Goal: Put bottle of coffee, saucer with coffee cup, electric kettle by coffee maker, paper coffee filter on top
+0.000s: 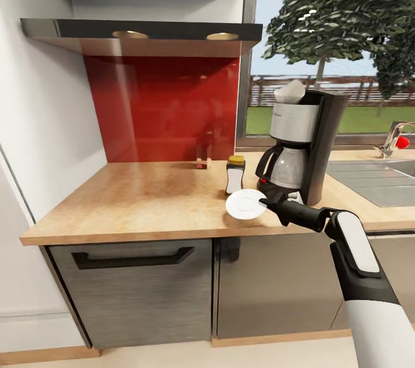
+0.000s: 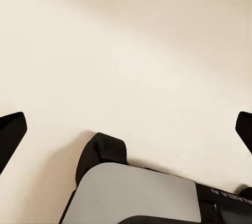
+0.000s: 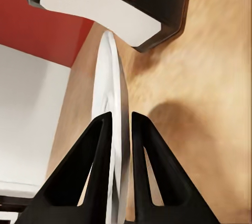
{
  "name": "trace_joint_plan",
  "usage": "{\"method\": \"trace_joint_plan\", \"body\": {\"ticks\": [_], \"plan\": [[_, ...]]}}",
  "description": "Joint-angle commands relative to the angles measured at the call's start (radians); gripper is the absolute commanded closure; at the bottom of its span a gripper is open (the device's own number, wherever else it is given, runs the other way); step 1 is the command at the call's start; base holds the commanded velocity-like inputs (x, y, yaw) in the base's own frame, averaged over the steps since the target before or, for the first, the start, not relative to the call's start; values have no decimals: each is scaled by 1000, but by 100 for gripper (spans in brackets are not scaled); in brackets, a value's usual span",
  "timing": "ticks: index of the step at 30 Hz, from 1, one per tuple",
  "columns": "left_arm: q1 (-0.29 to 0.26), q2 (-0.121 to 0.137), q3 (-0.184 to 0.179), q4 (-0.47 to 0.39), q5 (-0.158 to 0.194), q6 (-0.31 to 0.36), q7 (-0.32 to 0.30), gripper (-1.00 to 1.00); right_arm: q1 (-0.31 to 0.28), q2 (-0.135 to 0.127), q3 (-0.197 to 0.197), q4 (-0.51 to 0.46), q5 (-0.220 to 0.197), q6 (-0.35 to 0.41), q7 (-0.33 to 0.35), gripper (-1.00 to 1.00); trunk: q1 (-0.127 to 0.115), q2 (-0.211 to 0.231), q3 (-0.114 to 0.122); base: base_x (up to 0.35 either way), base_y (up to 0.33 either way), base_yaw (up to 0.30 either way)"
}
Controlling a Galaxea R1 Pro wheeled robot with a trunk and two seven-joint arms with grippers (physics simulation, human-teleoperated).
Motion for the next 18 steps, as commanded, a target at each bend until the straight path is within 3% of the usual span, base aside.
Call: {"method": "trace_joint_plan", "body": {"ticks": [1,3,9,18], "plan": [[0,0,-6,-1,11,8,-3,-100,-1,0,-1,0,-13,1,-8,100,0,-1,-1,66,-28,0],[0,0,-6,-1,11,8,-3,-100,-1,0,-1,0,-13,1,-10,100,0,-1,-1,124,-85,0],[0,0,-6,-1,11,8,-3,-100,-1,1,-2,1,-15,-1,-99,100,0,-1,-1,36,-26,0],[0,0,-5,-1,11,8,-3,-100,-1,3,-1,21,-14,-2,-114,100,0,-1,-1,2,-1,0]]}}
